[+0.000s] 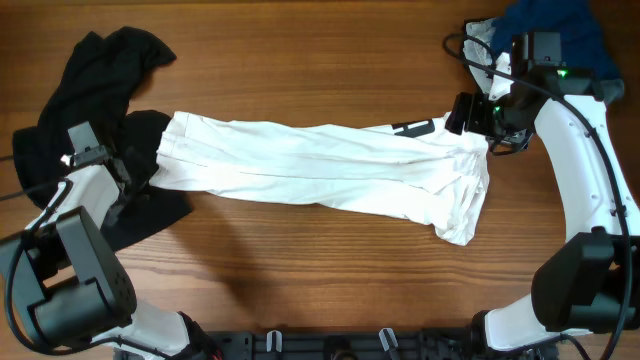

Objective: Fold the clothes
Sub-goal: 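Withdraw the left gripper leftward away from the folded shirt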

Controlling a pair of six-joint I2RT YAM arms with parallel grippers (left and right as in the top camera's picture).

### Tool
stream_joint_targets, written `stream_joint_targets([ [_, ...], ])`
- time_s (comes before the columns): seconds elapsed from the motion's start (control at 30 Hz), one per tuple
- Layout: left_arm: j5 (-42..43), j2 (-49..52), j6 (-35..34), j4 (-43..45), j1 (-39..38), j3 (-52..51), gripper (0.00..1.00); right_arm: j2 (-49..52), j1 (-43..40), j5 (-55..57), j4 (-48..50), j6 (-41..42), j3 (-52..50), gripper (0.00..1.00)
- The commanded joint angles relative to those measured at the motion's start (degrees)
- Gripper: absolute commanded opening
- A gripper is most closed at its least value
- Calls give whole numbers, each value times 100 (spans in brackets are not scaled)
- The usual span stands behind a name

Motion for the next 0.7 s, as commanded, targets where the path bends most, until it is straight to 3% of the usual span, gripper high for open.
stream_joint_targets([
  [0.0,-302,570,92,278,111,7,100,-20,26,111,17,-98,59,89],
  [0.33,-400,894,7,876,1294,20,98,-20,26,170,44,-122,59,89],
  [0.67,-422,894,442,1692,1499,229,100,-20,26,170,-20,-122,59,89],
])
